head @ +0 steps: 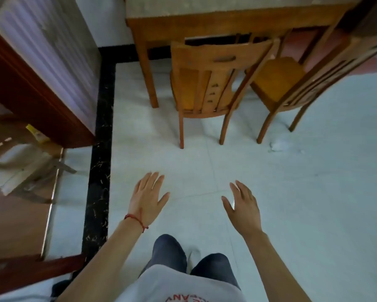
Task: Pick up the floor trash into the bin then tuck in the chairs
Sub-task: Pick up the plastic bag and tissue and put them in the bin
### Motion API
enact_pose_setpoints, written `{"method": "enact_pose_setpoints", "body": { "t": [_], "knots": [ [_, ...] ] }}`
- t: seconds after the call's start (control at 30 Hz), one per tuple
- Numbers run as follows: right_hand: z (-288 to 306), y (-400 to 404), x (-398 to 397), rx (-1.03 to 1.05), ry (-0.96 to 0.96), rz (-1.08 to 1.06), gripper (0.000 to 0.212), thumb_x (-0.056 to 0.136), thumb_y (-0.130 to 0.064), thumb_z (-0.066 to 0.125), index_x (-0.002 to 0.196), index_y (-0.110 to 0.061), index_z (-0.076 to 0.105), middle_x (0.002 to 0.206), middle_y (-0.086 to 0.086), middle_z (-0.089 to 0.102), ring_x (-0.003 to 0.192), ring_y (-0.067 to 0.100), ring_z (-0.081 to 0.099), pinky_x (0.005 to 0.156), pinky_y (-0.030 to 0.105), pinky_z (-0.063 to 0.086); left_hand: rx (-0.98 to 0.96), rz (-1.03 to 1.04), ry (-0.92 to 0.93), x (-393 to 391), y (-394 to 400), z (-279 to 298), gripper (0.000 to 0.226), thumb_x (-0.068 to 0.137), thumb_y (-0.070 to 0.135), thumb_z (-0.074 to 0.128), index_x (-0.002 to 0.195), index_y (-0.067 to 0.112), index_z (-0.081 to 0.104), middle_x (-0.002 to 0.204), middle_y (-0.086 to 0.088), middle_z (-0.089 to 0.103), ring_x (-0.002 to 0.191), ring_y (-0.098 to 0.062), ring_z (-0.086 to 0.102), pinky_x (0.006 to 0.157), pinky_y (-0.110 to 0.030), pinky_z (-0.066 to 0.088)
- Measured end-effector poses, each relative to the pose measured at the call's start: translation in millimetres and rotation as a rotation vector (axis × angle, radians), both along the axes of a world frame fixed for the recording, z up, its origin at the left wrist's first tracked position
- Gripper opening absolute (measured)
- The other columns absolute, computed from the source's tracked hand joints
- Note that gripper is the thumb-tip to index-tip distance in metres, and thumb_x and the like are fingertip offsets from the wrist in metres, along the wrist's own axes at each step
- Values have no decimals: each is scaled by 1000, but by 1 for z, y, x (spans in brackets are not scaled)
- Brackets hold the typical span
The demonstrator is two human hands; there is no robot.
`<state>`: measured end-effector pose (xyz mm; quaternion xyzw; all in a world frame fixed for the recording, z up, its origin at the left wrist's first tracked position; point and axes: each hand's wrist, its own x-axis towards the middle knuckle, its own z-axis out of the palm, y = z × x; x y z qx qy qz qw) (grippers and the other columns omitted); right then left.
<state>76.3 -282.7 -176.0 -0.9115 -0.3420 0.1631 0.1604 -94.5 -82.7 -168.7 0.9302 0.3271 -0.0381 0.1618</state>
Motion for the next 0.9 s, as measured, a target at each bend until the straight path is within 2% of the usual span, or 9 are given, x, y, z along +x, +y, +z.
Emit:
{"method": "enact_pose_setpoints", "body": {
  "t": [0.1,0.23,0.4,0.57,0.7,0.9],
  "knots": [
    [2,-25,3,16,12,-157,50,93,-36,47,133,-7,43,144,13,39,133,29,35,107,40,30,-15,-131,-20,33,-1,3,83,77,59,7,140,11,31,150,-9,29,141,-26,17,114,-37,15],
    [4,-51,0,44,-4,-376,64,87,-51,32,127,-5,49,137,17,47,126,34,44,100,44,38,-15,-327,-11,77,1,5,82,77,58,9,139,10,33,149,-11,30,141,-27,19,113,-39,17],
    [7,-75,-6,32,-14,-603,51,91,-35,51,133,-6,43,142,15,41,132,32,36,106,43,31,-9,-526,-18,126,-8,9,79,79,55,14,135,6,40,144,-16,38,137,-32,29,111,-43,24],
    [7,-89,-10,11,-25,-745,52,92,-34,50,134,-7,41,144,14,38,134,30,33,107,40,29,-12,-685,-15,164,-21,5,74,81,52,19,132,4,44,139,-19,44,132,-36,36,108,-44,29],
    [3,-102,-6,28,-40,-822,50,90,-33,54,132,-7,44,142,15,42,132,31,37,106,43,32,-22,-778,-5,193,-35,0,72,82,52,21,130,3,46,137,-20,47,130,-36,38,106,-45,31],
    [-2,-133,27,5,-50,-903,51,90,-34,53,133,-7,44,142,15,41,132,32,37,105,44,32,-37,-866,9,244,-67,-6,69,83,50,25,126,2,50,133,-21,51,126,-38,43,103,-47,35]
  ]
}}
